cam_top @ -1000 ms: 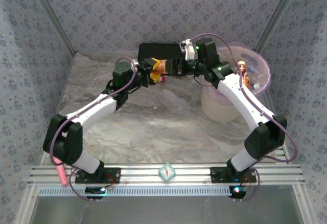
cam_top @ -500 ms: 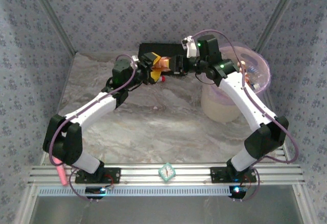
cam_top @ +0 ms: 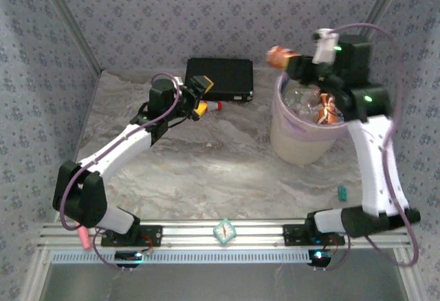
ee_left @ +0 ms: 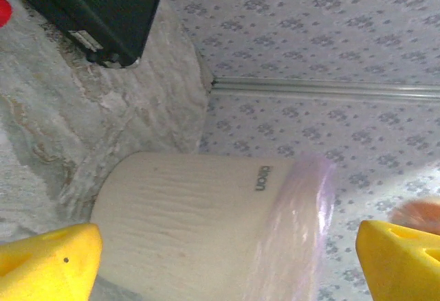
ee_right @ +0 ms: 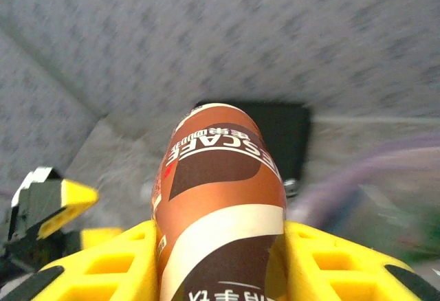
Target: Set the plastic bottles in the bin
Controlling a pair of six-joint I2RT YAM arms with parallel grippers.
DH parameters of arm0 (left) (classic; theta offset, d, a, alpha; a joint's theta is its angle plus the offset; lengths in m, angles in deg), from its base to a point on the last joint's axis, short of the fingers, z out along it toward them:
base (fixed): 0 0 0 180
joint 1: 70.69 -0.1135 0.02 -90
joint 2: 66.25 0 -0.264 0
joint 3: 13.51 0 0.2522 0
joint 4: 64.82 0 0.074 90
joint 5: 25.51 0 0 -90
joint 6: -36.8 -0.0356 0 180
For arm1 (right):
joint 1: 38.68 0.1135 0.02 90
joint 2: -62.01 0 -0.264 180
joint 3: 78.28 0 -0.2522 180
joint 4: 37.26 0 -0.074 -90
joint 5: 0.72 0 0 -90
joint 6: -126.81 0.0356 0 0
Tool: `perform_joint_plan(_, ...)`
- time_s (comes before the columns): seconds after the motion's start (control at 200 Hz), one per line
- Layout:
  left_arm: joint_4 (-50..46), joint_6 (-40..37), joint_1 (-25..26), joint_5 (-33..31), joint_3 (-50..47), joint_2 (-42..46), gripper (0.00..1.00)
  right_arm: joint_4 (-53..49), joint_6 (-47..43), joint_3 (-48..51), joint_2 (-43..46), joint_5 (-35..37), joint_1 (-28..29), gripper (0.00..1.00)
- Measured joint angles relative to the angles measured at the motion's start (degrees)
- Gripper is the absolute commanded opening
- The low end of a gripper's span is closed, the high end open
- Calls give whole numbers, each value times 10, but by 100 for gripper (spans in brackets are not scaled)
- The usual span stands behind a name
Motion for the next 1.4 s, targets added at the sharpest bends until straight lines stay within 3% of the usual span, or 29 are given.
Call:
perform_joint_plan(0.17,-29,-32,-2,13,10,-15,94,-56,-21,-17,76,32,-100,30)
perform_joint_plan(0.345,-57,-55,-6,16,10,-21,93,-96,-38,-22,53,47,-137,30)
perform_joint_plan(0.635,-103,-102,-6,3,10,-10,92,-122,-56,-29,-73,61,-143,30)
perform_joint_plan(1.064,-109,-114,-25,1,6,-6,87,-121,-61,-15,-132,62,-124,30)
perform_joint_plan(1.399,-112,-115,-28,0,3,-6,87,-69,-57,52,-120,27,-111,30)
